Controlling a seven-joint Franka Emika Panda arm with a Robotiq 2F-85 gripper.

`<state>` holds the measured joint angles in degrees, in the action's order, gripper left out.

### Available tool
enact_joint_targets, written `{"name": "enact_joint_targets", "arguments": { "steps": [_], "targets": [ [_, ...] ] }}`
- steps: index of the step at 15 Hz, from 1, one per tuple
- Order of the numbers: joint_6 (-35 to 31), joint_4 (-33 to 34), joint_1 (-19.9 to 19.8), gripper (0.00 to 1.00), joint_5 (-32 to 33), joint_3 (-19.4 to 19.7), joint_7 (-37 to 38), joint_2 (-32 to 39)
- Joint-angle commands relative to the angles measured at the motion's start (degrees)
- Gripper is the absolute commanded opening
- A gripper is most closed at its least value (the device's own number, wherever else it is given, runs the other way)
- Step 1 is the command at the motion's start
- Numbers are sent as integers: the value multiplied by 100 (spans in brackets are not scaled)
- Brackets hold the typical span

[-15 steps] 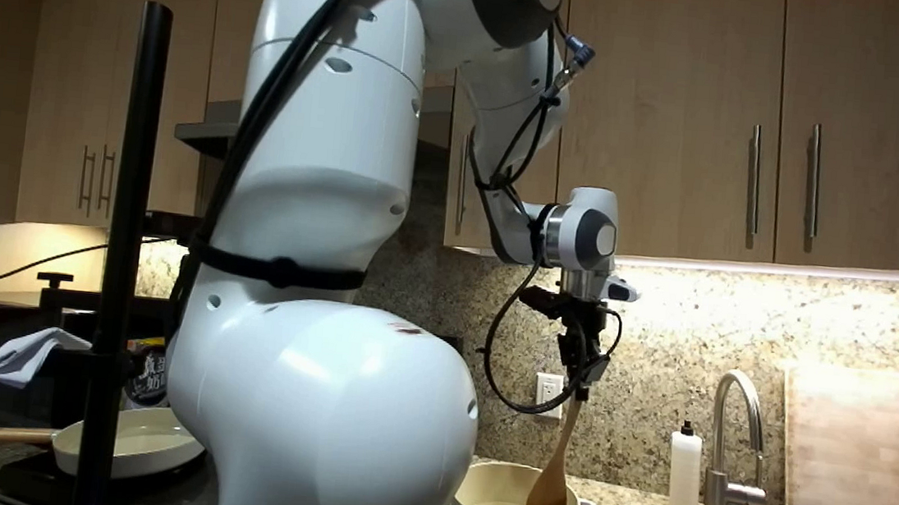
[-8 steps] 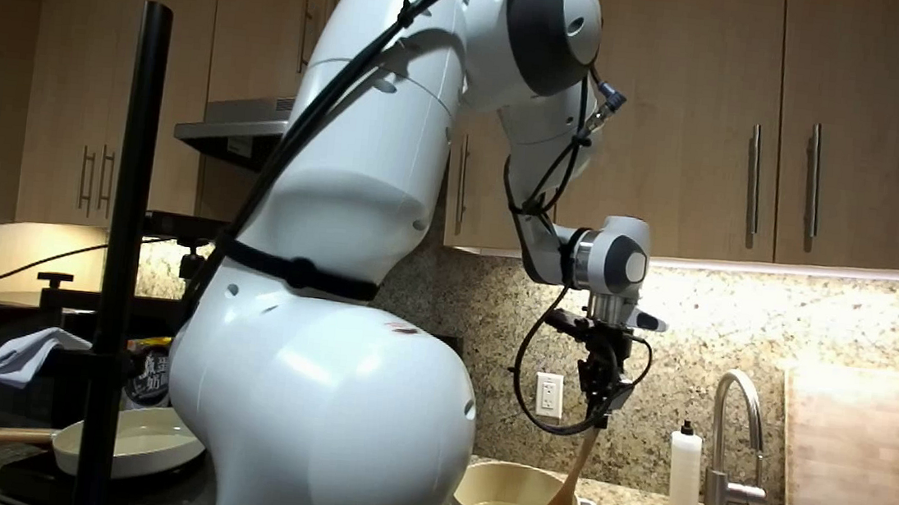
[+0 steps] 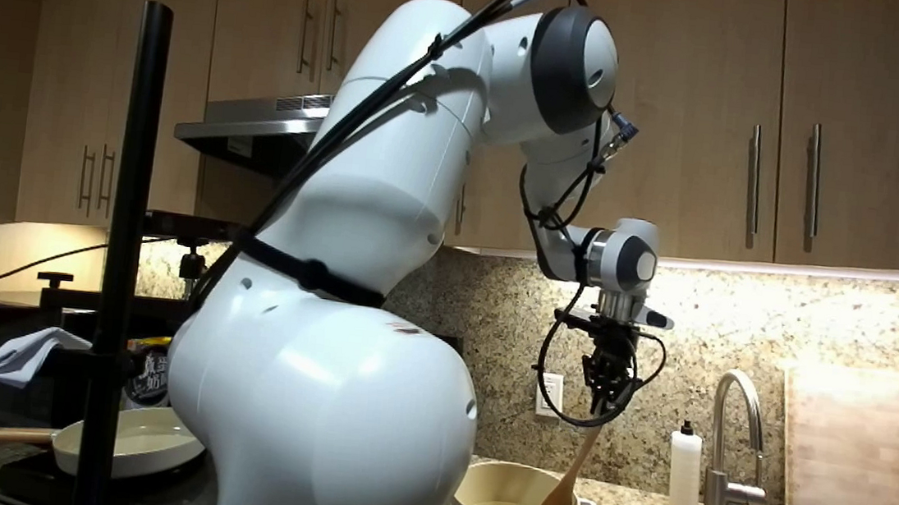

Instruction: Pick up the cooking stick and stir in the pot

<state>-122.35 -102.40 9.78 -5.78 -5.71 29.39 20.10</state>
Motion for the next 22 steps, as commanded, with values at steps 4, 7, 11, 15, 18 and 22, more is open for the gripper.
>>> {"name": "enact_joint_targets", "arguments": {
  "steps": [4,7,11,15,18,22],
  "targets": [
    [319,440,233,10,-22,-87,-511,318],
    [258,435,352,10,25,-128,-608,399],
    [219,460,492,10,149,-149,-753,396],
    [158,351,502,10,119,-140,-857,377],
    [116,172,414,10,6,-113,-849,300],
    [70,4,344,10,-1,-38,-762,175]
  ]
}}
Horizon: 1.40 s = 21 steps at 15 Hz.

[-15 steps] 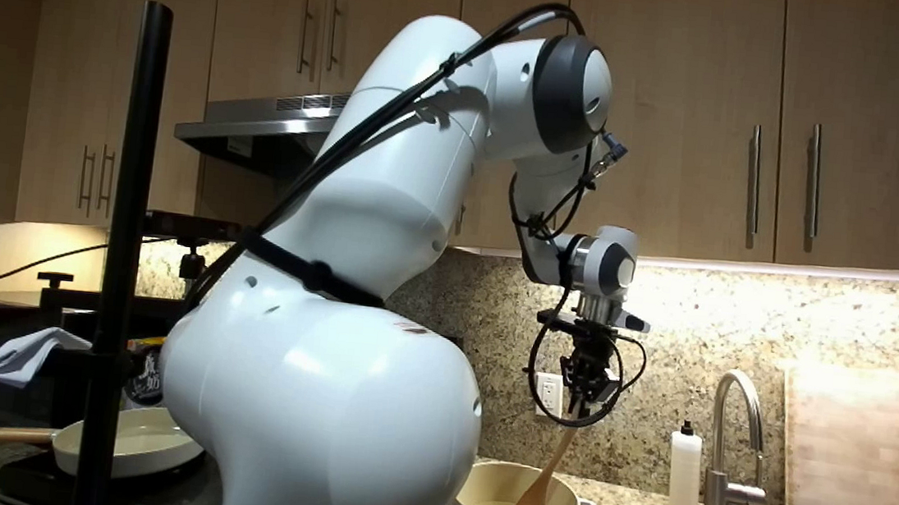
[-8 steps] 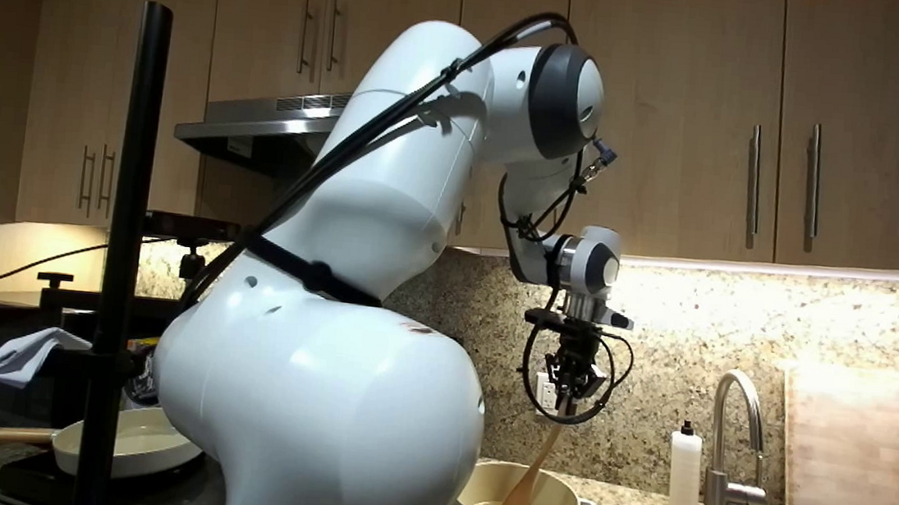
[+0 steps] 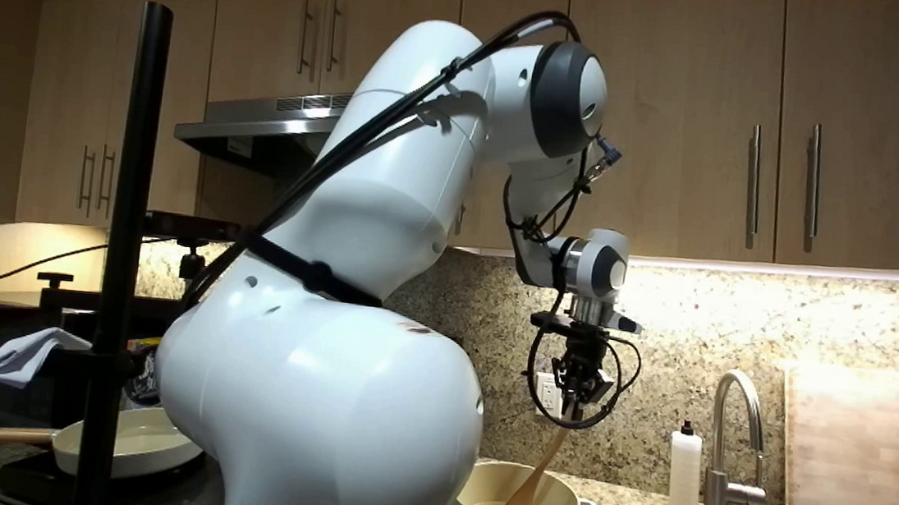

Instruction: Pick up the cooking stick and stir in the pot

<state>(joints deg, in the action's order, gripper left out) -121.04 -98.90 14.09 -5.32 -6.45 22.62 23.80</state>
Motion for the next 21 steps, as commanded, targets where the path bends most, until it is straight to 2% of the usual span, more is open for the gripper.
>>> {"name": "enact_joint_targets", "arguments": {
  "steps": [1,11,21],
  "targets": [
    [-41,-353,-96,10,-28,54,-55,-215],
    [50,162,25,10,347,302,405,-31],
    [-2,716,153,10,343,159,84,408]
  ]
}}
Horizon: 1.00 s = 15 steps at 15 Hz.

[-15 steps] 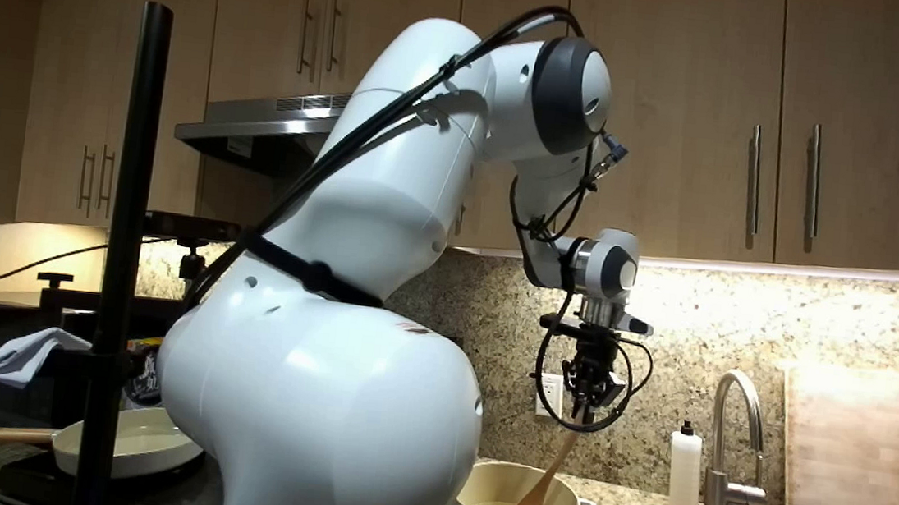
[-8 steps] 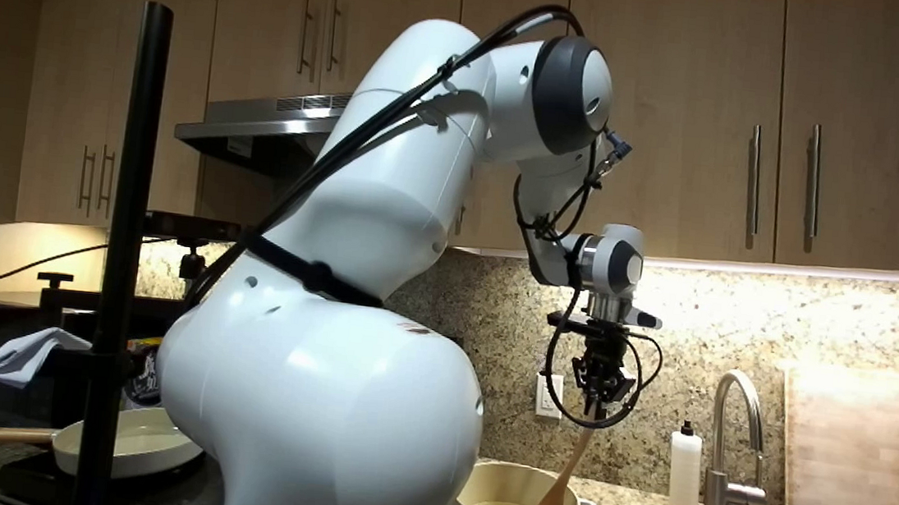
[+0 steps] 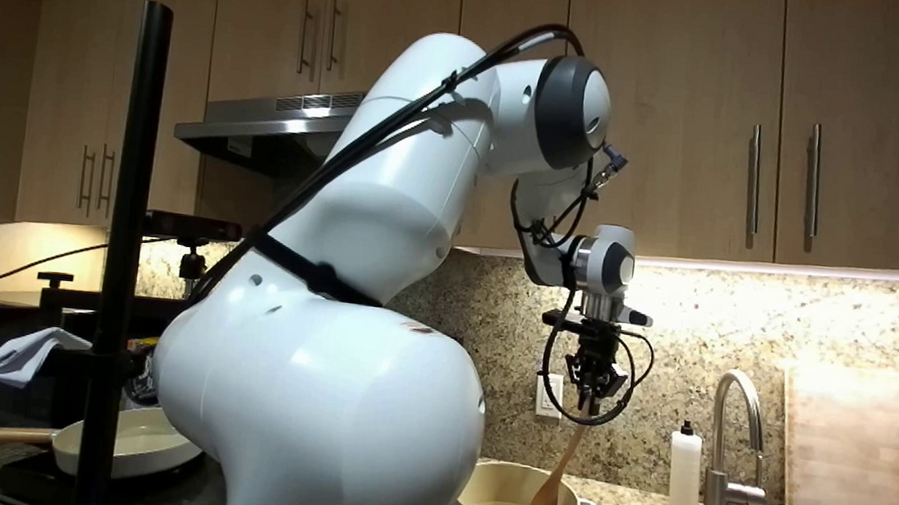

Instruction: Pick up the cooking stick and stir in the pot

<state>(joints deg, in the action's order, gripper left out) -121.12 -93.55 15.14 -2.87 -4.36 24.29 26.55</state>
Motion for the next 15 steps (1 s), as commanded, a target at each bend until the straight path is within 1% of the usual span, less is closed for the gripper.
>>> {"name": "enact_joint_targets", "arguments": {
  "steps": [1,9,15],
  "targets": [
    [7,234,63,10,85,-67,-104,168],
    [27,570,282,10,254,-184,-348,405],
    [-4,373,261,10,209,-310,-928,381]
  ]
}}
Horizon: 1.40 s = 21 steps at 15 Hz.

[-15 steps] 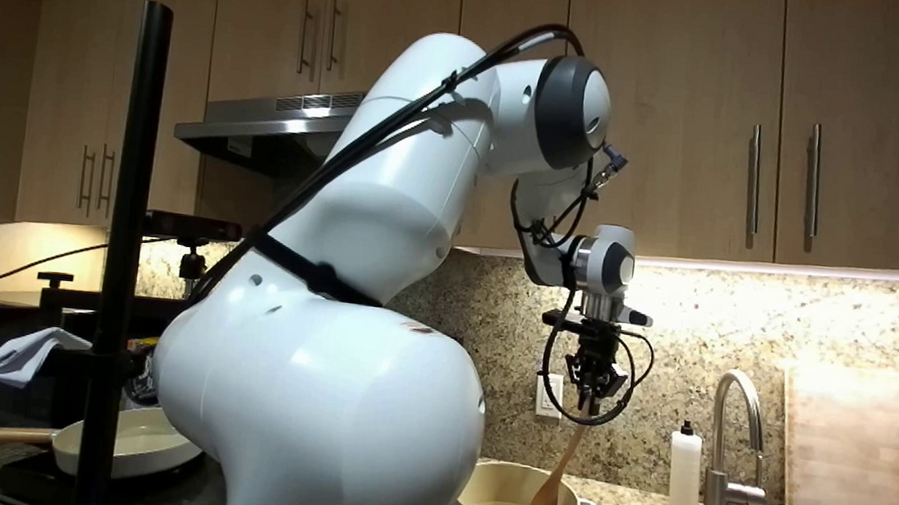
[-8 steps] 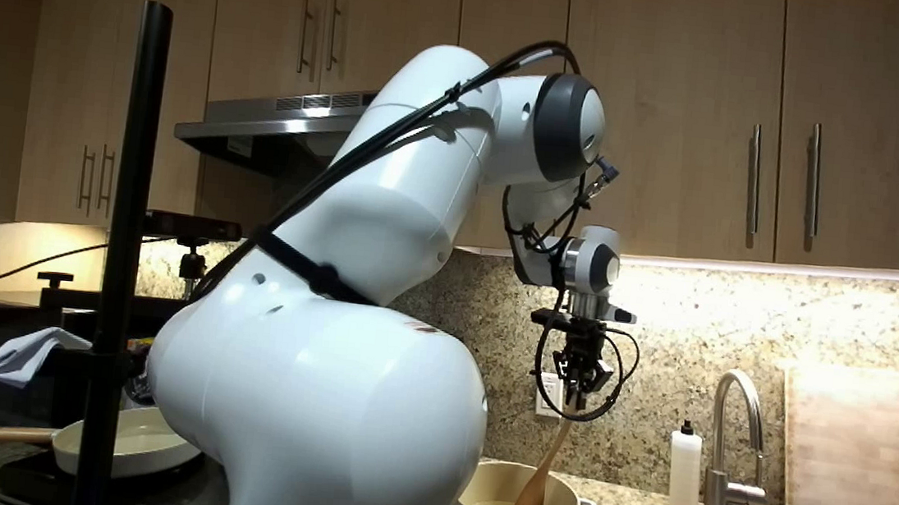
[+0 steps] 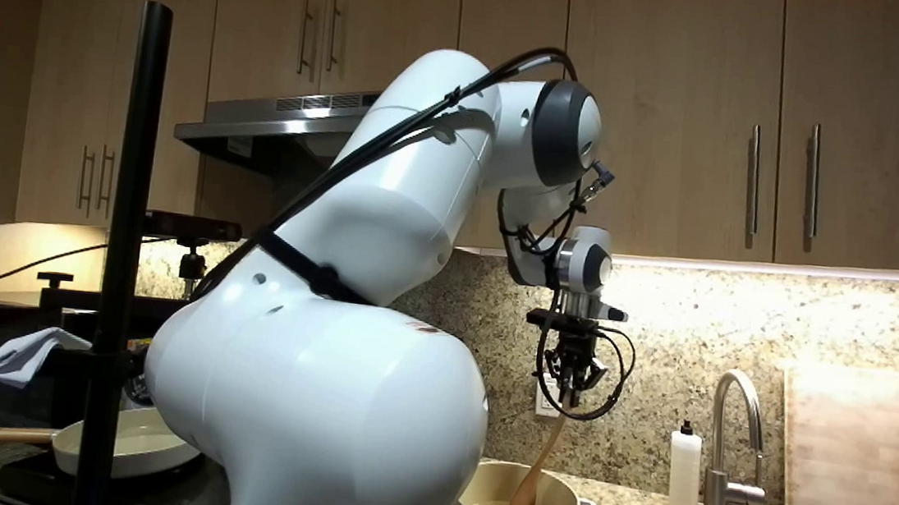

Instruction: Pick up the cooking stick and stir in the pot

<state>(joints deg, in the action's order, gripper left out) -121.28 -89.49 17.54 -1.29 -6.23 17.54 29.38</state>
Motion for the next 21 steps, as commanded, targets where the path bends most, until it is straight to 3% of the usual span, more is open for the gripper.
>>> {"name": "enact_joint_targets", "arguments": {
  "steps": [1,7,10,18,21],
  "targets": [
    [-18,-88,24,10,53,-129,-268,78],
    [-481,-699,12,10,-25,-238,-276,-175],
    [-1184,-1274,-1,10,-130,-307,-213,-366],
    [-4264,-3368,-125,10,-682,-280,244,-1106],
    [-5108,-4055,-191,10,-978,-241,381,-1392]
  ]
}}
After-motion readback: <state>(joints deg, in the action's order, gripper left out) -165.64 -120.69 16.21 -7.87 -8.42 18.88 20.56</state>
